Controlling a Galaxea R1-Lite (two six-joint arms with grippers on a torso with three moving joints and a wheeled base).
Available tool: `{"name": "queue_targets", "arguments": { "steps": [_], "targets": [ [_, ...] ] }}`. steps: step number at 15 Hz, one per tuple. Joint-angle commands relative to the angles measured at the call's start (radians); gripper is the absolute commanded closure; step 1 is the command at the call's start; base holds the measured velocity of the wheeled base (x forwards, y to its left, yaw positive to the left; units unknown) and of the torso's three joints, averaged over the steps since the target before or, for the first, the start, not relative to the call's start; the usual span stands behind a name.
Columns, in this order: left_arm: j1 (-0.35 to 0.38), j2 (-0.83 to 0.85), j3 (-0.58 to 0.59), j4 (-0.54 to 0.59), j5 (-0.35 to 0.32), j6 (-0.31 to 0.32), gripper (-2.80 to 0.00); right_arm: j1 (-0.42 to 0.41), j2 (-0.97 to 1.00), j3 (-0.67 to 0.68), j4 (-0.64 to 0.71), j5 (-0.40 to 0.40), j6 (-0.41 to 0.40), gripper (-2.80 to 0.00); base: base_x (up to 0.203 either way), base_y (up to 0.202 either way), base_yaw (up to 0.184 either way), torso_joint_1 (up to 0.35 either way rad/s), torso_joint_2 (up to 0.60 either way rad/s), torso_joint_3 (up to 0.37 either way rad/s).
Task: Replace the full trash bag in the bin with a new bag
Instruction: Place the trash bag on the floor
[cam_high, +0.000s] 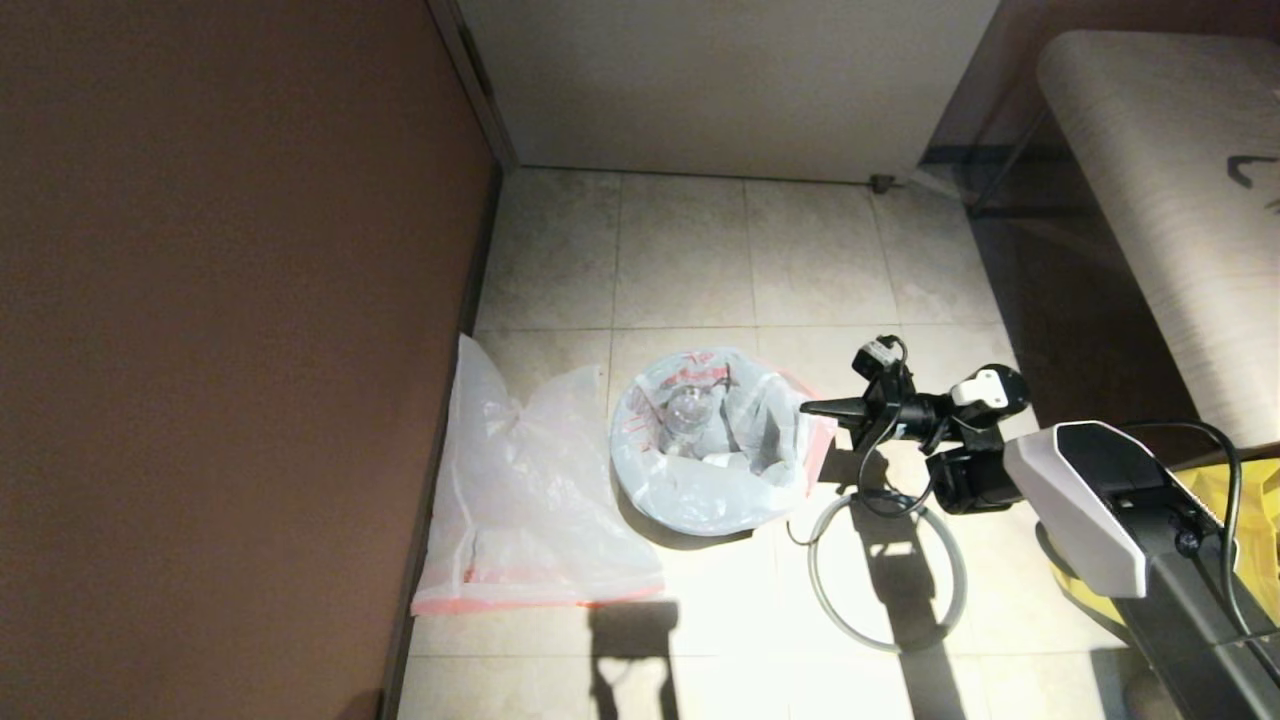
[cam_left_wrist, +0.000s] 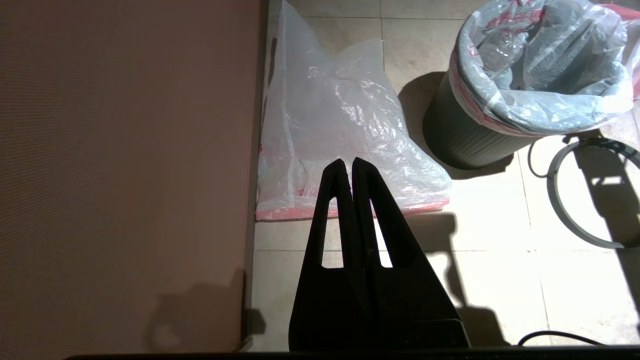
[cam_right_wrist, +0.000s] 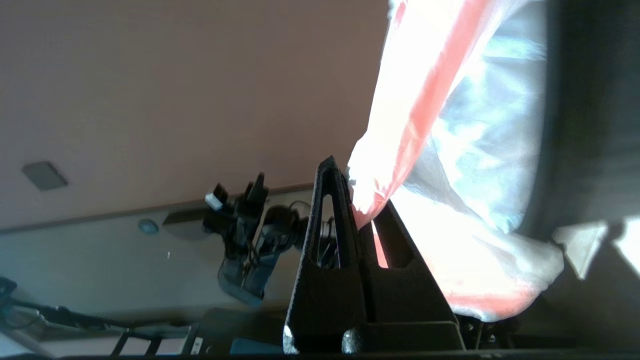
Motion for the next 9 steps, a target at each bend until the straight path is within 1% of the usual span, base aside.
{"name": "queue_targets", "arguments": {
  "steps": [1,5,9],
  "targets": [
    [0.001,0.000,0.000,0.000,0.000,0.000,0.00,0.013,-0.019,0.000,-0.008,0.010,0.008,0.00,0.000,0.000,0.000,0.000,0.00,0.000],
    [0.001,0.000,0.000,0.000,0.000,0.000,0.00,0.018,-0.039,0.000,-0.008,0.051,0.010,0.00,0.000,0.000,0.000,0.000,0.00,0.000],
    [0.001,0.000,0.000,0.000,0.000,-0.002,0.00,0.017,-0.079,0.001,-0.008,0.047,0.010,0.00,0.000,0.000,0.000,0.000,0.00,0.000]
  ]
}}
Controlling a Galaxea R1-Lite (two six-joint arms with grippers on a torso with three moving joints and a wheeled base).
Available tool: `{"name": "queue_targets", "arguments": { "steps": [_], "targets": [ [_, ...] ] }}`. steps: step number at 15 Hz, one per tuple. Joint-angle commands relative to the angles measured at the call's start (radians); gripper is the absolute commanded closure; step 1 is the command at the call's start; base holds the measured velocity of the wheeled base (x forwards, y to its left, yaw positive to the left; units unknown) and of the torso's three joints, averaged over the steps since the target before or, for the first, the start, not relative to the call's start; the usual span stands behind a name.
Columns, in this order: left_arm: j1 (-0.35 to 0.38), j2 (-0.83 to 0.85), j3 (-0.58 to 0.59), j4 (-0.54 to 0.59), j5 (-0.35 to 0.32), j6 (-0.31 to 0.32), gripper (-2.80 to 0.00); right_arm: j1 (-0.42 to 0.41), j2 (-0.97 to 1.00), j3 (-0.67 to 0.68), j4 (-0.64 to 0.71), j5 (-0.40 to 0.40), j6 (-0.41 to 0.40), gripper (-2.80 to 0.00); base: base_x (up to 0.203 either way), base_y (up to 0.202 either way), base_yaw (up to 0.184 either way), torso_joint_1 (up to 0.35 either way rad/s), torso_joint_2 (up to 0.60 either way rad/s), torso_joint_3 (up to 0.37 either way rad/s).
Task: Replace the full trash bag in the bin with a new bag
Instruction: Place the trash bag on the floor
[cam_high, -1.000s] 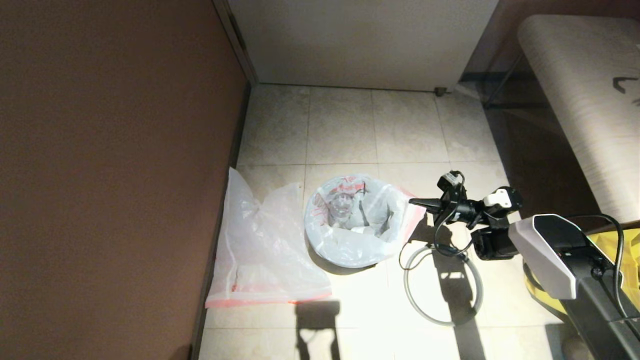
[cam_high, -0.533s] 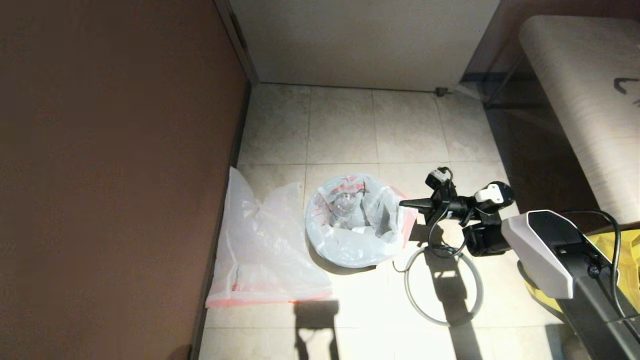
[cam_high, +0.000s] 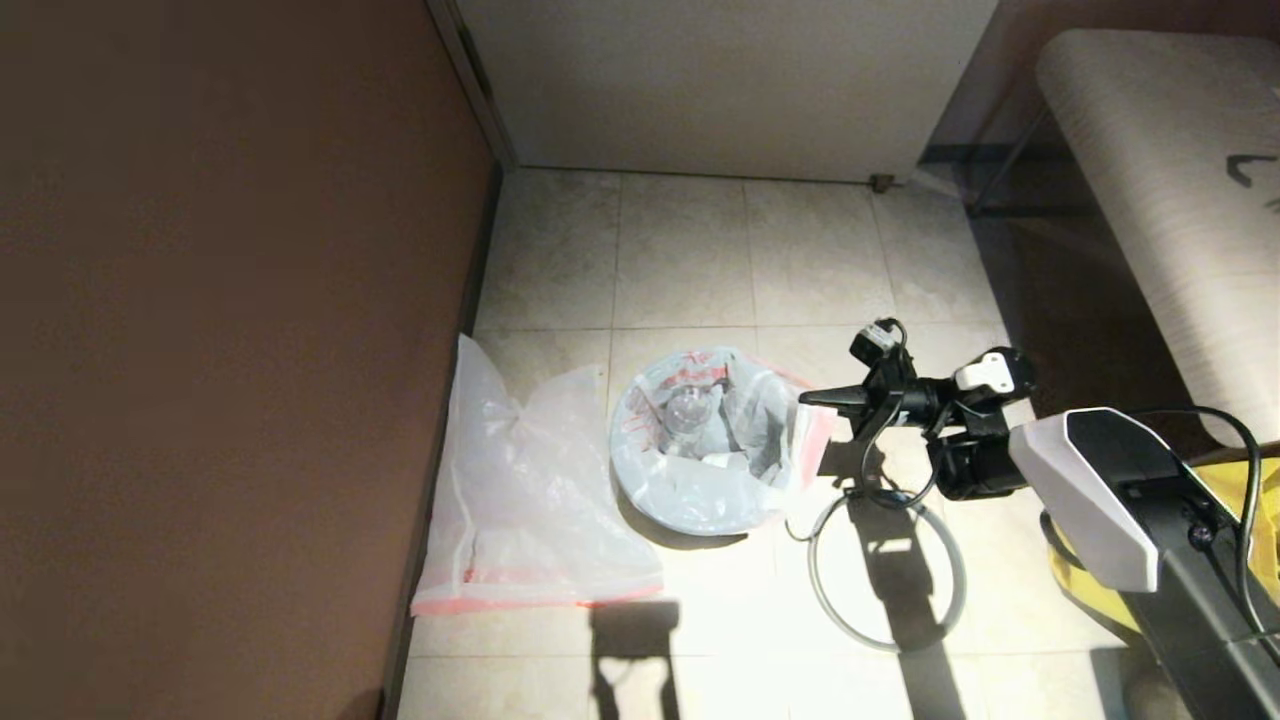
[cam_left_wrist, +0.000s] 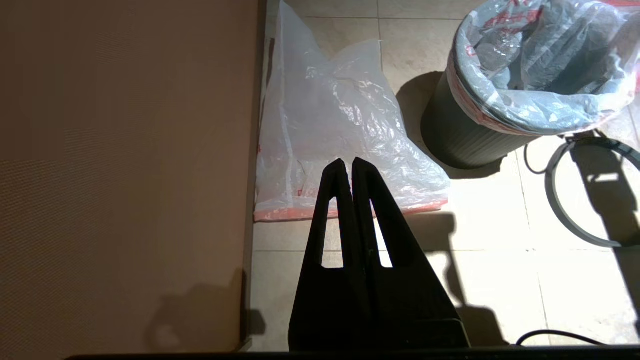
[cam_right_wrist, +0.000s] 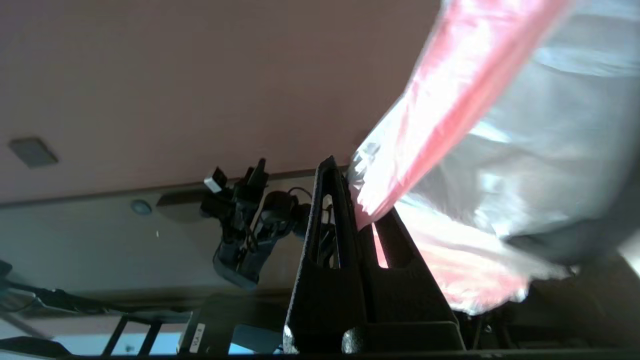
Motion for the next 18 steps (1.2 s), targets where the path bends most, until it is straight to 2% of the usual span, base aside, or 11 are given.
{"name": "queue_targets", "arguments": {
  "steps": [1,3,5,10,13,15,18],
  "targets": [
    [0.000,0.000,0.000,0.000,0.000,0.000,0.00,-0.003,-0.032,-0.001,-0.009,-0.007,0.009,0.00,0.000,0.000,0.000,0.000,0.00,0.000],
    [0.000,0.000,0.000,0.000,0.000,0.000,0.00,-0.003,-0.033,-0.003,-0.009,-0.036,-0.004,0.00,0.000,0.000,0.000,0.000,0.00,0.000],
    [0.000,0.000,0.000,0.000,0.000,0.000,0.00,0.013,-0.033,-0.001,-0.009,-0.100,-0.031,0.00,0.000,0.000,0.000,0.000,0.00,0.000],
    [0.000,0.000,0.000,0.000,0.000,0.000,0.00,0.011,0.006,0.002,-0.009,-0.108,-0.142,0.00,0.000,0.000,0.000,0.000,0.00,0.000],
    [0.000,0.000,0.000,0.000,0.000,0.000,0.00,-0.002,0.031,0.002,-0.009,-0.114,-0.286,0.00,0.000,0.000,0.000,0.000,0.00,0.000],
    [0.000,0.000,0.000,0.000,0.000,0.000,0.00,-0.014,0.039,0.002,-0.009,-0.187,-0.385,0.00,0.000,0.000,0.000,0.000,0.00,0.000],
    [0.000,0.000,0.000,0.000,0.000,0.000,0.00,-0.041,0.038,0.002,-0.009,-0.260,-0.469,0.00,0.000,0.000,0.000,0.000,0.00,0.000]
  ]
}}
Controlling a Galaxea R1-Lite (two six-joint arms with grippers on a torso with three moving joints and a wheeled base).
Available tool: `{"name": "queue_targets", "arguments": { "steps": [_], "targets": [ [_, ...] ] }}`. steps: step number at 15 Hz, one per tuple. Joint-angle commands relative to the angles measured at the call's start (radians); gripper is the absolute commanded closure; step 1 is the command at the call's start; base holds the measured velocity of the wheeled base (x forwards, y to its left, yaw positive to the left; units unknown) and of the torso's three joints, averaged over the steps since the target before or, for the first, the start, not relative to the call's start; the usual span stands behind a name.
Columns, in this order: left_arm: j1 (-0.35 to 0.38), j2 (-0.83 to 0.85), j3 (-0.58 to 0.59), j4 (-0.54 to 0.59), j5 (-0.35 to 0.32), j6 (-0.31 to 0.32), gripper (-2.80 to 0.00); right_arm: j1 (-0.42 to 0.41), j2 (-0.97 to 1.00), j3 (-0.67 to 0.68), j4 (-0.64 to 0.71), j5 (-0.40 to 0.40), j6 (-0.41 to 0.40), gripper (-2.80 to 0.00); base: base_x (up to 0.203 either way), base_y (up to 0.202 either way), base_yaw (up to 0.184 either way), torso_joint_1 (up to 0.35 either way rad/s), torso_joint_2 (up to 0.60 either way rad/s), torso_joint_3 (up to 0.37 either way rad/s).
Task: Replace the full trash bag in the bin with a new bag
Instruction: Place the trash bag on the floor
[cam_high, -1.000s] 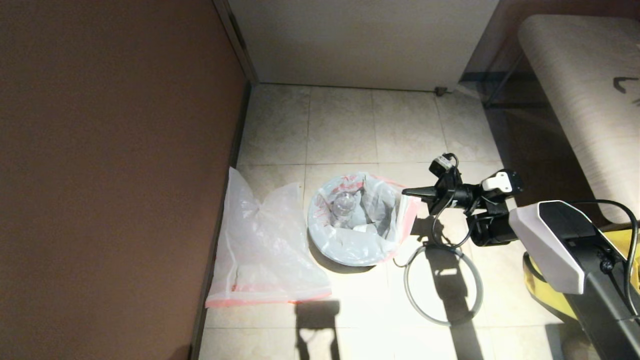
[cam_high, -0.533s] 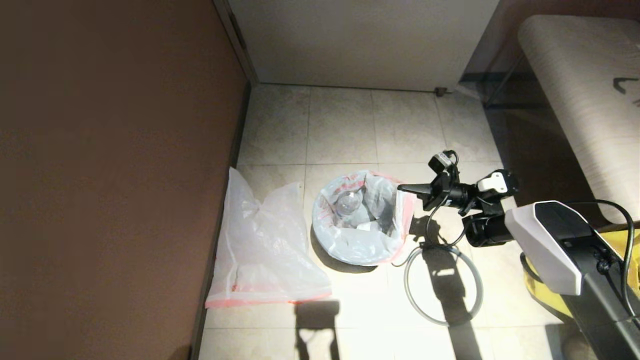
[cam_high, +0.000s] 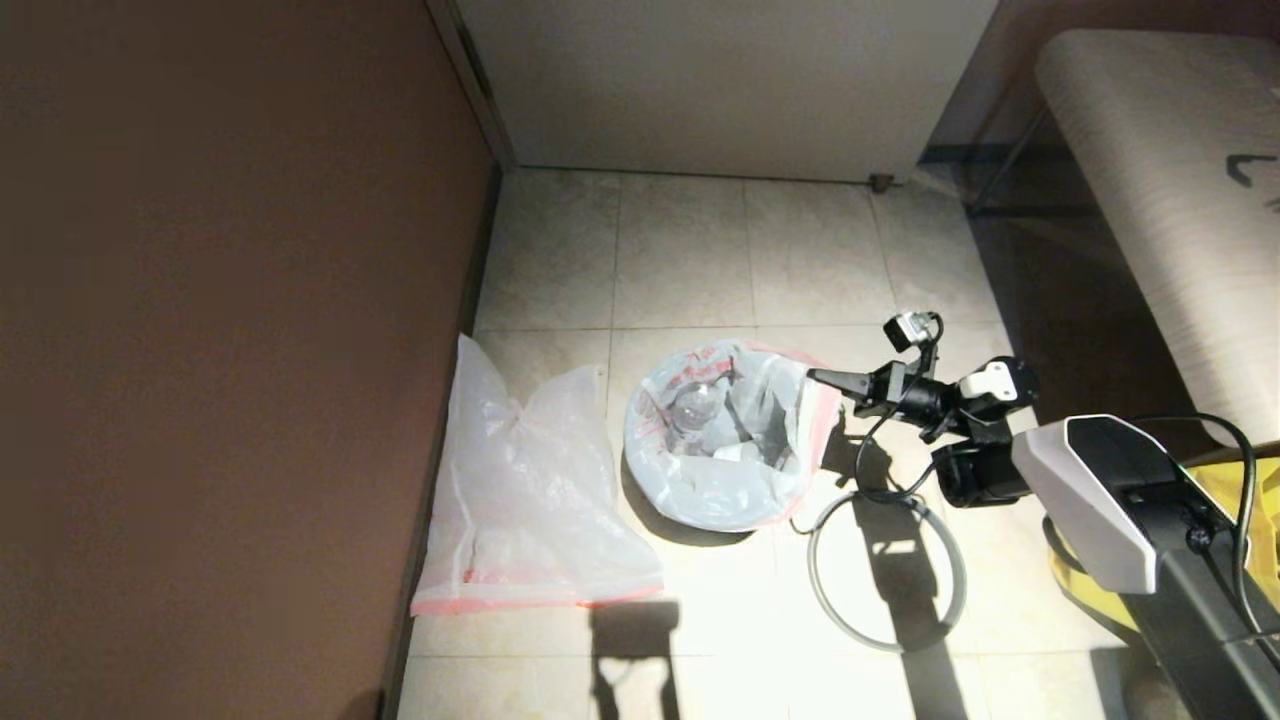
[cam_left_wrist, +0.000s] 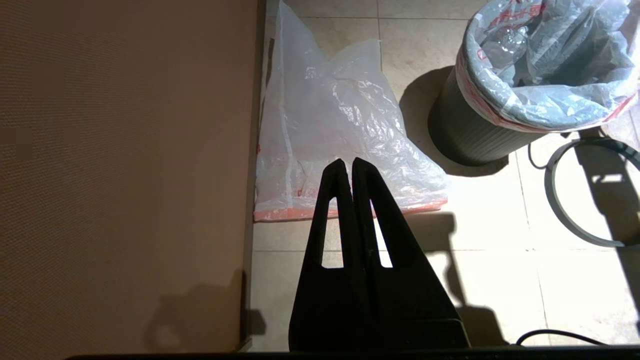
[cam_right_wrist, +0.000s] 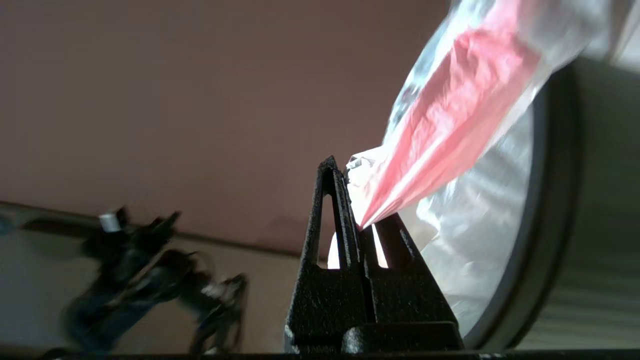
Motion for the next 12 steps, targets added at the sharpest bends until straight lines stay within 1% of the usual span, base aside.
{"name": "queue_targets", "arguments": {
  "steps": [1,3,4,5,6,7,10,12],
  "targets": [
    [0.001,0.000,0.000,0.000,0.001,-0.001,0.00,-0.031,0.007,0.000,-0.009,-0.042,-0.052,0.00,0.000,0.000,0.000,0.000,0.00,0.000],
    [0.001,0.000,0.000,0.000,0.001,-0.001,0.00,-0.036,-0.005,0.008,-0.005,-0.145,-0.095,0.00,0.000,0.000,0.000,0.000,0.00,0.000],
    [0.001,0.000,0.000,0.000,0.001,-0.001,0.00,-0.037,-0.023,0.034,0.011,-0.191,-0.118,0.00,0.000,0.000,0.000,0.000,0.00,0.000],
    [0.001,0.000,0.000,0.000,0.001,-0.001,0.00,-0.038,-0.042,0.070,0.036,-0.242,-0.155,0.00,0.000,0.000,0.000,0.000,0.00,0.000],
    [0.001,0.000,0.000,0.000,0.001,-0.001,0.00,-0.038,-0.055,0.117,0.054,-0.297,-0.209,0.00,0.000,0.000,0.000,0.000,0.00,0.000],
    [0.001,0.000,0.000,0.000,0.001,-0.001,0.00,-0.038,-0.070,0.164,0.064,-0.324,-0.235,0.00,0.000,0.000,0.000,0.000,0.00,0.000],
    [0.001,0.000,0.000,0.000,0.001,-0.001,0.00,-0.019,-0.138,0.298,0.071,-0.384,-0.268,0.00,0.000,0.000,0.000,0.000,0.00,0.000],
    [0.001,0.000,0.000,0.000,0.001,-0.001,0.00,-0.002,-0.200,0.381,0.093,-0.398,-0.300,0.00,0.000,0.000,0.000,0.000,0.00,0.000]
  ]
}}
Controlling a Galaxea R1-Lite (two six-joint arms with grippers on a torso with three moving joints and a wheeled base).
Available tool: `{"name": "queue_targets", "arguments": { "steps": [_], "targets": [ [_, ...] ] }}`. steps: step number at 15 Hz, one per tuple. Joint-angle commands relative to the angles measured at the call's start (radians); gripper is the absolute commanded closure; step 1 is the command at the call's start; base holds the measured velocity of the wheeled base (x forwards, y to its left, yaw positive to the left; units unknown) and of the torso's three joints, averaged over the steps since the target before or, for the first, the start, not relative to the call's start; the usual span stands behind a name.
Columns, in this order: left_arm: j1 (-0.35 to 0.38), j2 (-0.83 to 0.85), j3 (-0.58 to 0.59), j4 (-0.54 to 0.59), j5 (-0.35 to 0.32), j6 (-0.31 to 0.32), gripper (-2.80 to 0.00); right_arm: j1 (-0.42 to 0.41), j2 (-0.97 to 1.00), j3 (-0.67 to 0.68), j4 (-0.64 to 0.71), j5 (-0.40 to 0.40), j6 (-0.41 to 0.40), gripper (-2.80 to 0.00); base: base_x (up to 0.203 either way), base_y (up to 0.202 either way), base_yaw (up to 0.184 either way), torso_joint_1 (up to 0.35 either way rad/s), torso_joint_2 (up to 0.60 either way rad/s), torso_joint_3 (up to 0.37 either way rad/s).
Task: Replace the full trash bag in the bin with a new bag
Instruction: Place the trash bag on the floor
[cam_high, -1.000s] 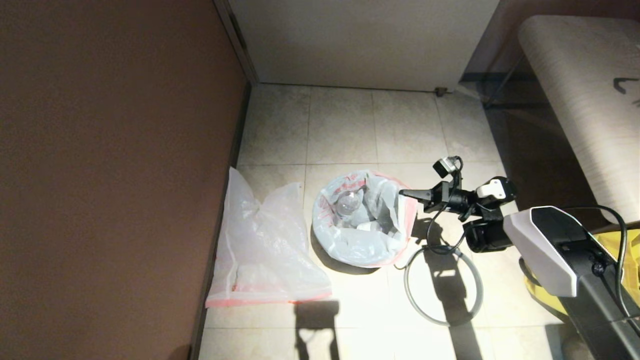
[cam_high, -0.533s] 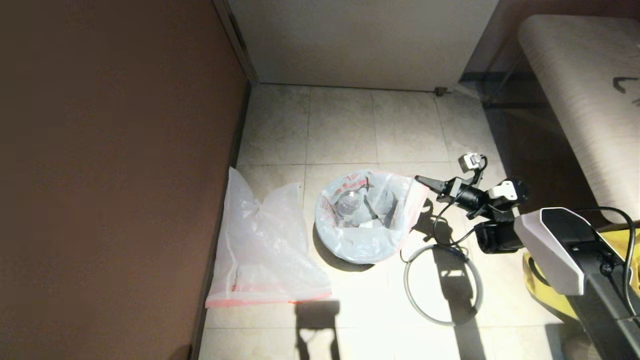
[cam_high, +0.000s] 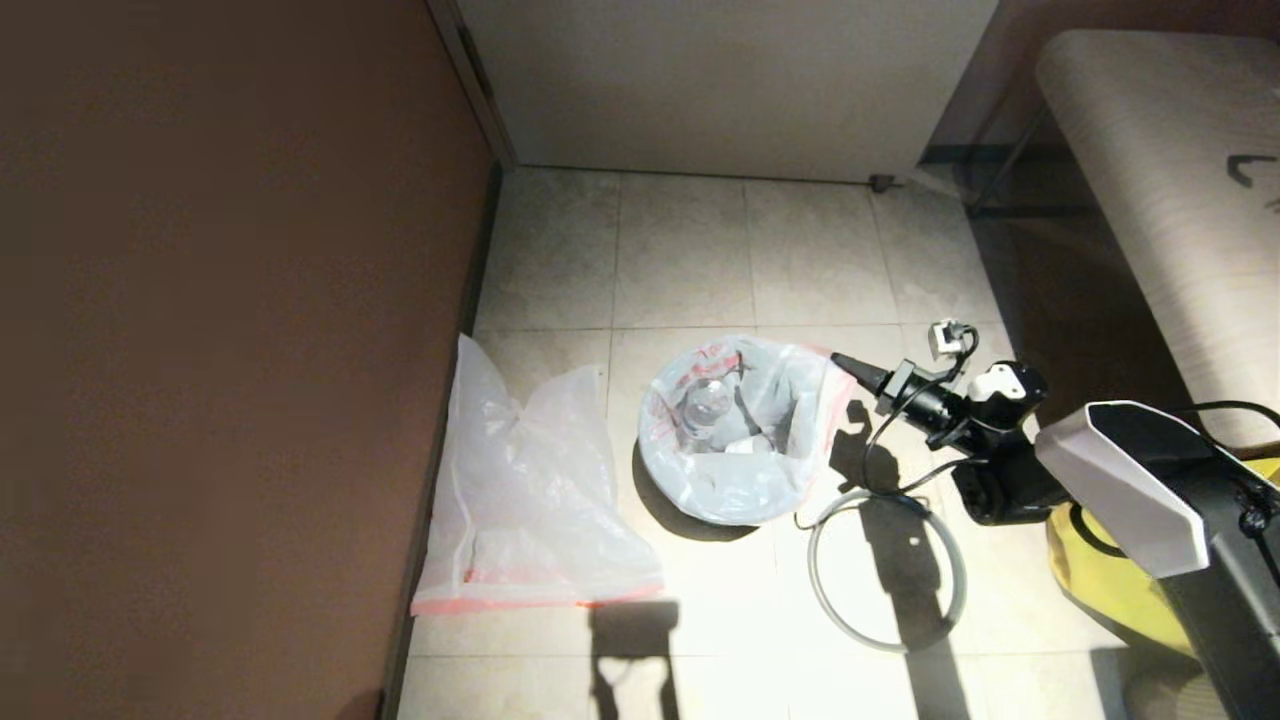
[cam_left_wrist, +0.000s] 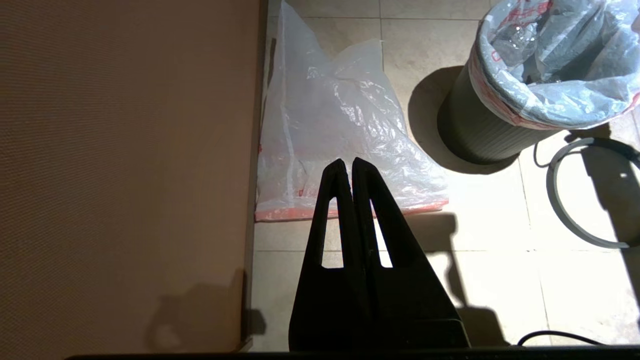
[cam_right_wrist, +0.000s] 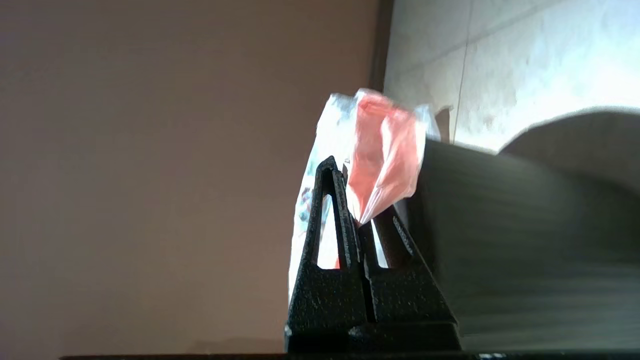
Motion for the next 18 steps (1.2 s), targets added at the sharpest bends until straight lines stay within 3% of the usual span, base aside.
{"name": "queue_targets", "arguments": {
  "steps": [1,4,6,9,11,14,18],
  "targets": [
    [0.000,0.000,0.000,0.000,0.001,-0.001,0.00,0.020,-0.098,0.093,0.030,0.001,-0.052,0.00,0.000,0.000,0.000,0.000,0.00,0.000],
    [0.000,0.000,0.000,0.000,0.001,-0.001,0.00,0.056,-0.127,0.121,0.213,0.002,-0.257,0.00,0.000,0.000,0.000,0.000,0.00,0.000],
    [0.000,0.000,0.000,0.000,0.001,-0.001,0.00,0.051,-0.160,0.140,0.293,0.002,-0.340,0.00,0.000,0.000,0.000,0.000,0.00,0.000],
    [0.000,0.000,0.000,0.000,0.001,-0.001,0.00,0.050,-0.204,0.149,0.314,0.002,-0.344,0.00,0.000,0.000,0.000,0.000,0.00,0.000],
    [0.000,0.000,0.000,0.000,0.001,-0.001,0.00,0.066,-0.247,0.159,0.398,-0.001,-0.368,0.00,0.000,0.000,0.000,0.000,0.00,0.000],
    [0.000,0.000,0.000,0.000,0.001,-0.001,0.00,0.108,-0.266,0.151,0.575,-0.090,-0.518,0.00,0.000,0.000,0.000,0.000,0.00,0.000],
    [0.000,0.000,0.000,0.000,0.001,-0.001,0.00,0.164,-0.340,0.136,0.768,-0.127,-0.603,0.00,0.000,0.000,0.000,0.000,0.00,0.000]
  ]
}}
